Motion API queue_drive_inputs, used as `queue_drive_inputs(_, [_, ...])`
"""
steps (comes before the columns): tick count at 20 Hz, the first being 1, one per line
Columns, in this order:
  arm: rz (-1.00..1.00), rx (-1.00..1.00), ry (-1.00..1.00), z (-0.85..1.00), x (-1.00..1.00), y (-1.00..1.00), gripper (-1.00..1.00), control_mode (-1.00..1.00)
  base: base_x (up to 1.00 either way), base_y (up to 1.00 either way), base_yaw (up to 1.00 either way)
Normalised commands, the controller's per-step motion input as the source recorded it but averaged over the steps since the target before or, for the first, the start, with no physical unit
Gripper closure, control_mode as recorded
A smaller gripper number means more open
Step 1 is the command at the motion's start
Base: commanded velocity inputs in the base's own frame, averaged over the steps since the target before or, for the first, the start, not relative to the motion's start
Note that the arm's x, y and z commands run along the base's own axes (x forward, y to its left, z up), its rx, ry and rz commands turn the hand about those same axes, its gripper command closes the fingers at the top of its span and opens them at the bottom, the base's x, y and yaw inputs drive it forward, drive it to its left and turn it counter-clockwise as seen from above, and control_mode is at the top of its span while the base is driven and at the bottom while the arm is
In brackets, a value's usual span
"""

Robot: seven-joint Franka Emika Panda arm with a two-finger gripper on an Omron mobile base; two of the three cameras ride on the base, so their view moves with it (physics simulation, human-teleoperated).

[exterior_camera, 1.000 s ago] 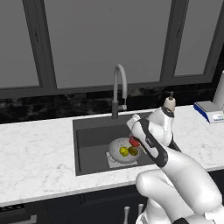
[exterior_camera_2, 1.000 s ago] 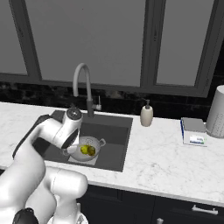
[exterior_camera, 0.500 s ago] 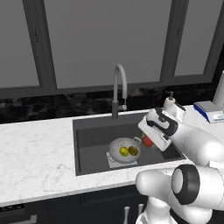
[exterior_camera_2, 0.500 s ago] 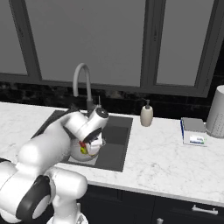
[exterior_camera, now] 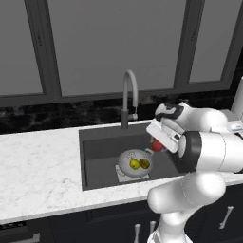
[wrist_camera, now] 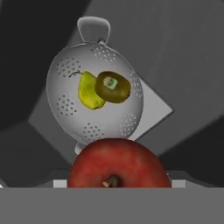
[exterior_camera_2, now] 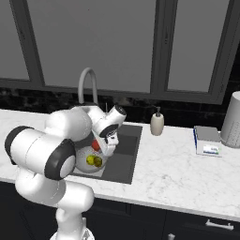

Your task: Put the colander in the sink, put the apple, pear, kiwi in the colander, and turn on the sink faucet and pour water over the colander.

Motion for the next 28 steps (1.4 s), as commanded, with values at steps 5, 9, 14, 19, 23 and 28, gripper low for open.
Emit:
queue_drive_inputs(5, [0.00,0.10,-0.08,-0.41,0.00,0.00,1.00,-1.00,0.00,0.00,0.00])
queue_drive_inputs(9, [0.00,0.03,-0.07,-0.48,0.00,0.12,1.00,-1.00,0.00,0.00,0.00])
queue_drive_inputs(14, [0.00,0.00,-0.05,-0.43,0.03,0.32,1.00,-1.00,0.00,0.00,0.00])
queue_drive_inputs(19, [0.00,0.00,0.00,-0.45,0.08,0.37,1.00,-1.00,0.00,0.00,0.00])
queue_drive_inputs(23, [0.00,0.00,0.00,-0.48,0.16,0.13,1.00,-1.00,0.00,0.00,0.00])
queue_drive_inputs(28, [0.00,0.01,0.00,-0.35,0.41,0.00,1.00,-1.00,0.00,0.00,0.00])
